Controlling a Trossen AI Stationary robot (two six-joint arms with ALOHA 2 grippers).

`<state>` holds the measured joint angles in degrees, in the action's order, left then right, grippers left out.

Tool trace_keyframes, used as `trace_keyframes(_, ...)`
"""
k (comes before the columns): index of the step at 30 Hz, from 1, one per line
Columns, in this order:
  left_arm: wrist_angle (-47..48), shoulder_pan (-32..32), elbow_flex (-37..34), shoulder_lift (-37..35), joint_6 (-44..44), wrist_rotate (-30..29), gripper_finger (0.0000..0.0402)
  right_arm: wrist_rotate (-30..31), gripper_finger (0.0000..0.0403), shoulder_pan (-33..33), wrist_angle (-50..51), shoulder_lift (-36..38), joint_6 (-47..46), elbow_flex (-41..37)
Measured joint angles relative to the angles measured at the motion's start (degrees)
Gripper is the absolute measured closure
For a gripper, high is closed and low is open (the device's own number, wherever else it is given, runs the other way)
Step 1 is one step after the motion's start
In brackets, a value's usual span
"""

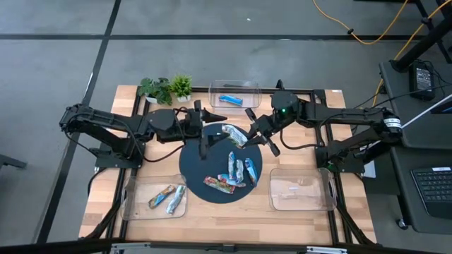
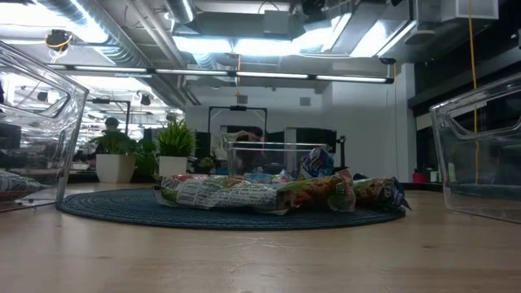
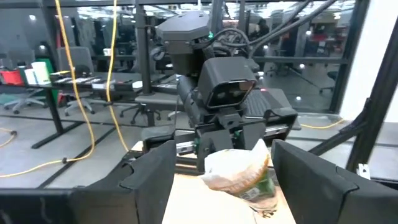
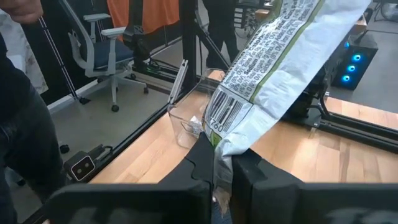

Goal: Pick and place Granola Bars by type
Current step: Put the orange granola bar into the bottom left transparent bin

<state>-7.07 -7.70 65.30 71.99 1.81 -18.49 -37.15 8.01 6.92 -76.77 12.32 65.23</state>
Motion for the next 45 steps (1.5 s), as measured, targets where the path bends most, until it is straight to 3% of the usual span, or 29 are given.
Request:
trace_keyframes(5,1.03,0.04,0.0,0.0,0.45,0.56,0.0168,0.0,0.0375,0.0,-0.2,0.0,-0.02,-0.01)
trace_keyframes(12,1.33,0.29,0.0,0.39,0.61,4.16,0.0228,0.0,0.0381,0.0,-3.2,0.0,-0.04,0.0)
trace_keyframes(26,0.79,1.7,0.0,0.39,-0.62,5.19,0.039,0.24,0.0371,0.02,-3.34,0.0,-3.75,0.0)
trace_keyframes(37,-0.94,1.7,0.0,-0.3,-2.06,4.4,0.0398,0.25,0.0296,0.0,-0.74,2.07,-7.06,-0.02)
trace_keyframes(40,0.35,1.47,0.0,-1.48,-2.04,3.98,0.0396,3.21,0.0278,0.0,0.91,4.9,-5.61,-0.02)
trace_keyframes(45,5.95,-0.7,0.0,-4.25,-2.1,2.89,0.0398,14.06,0.0264,0.0,7.33,10.8,-1.46,0.0)
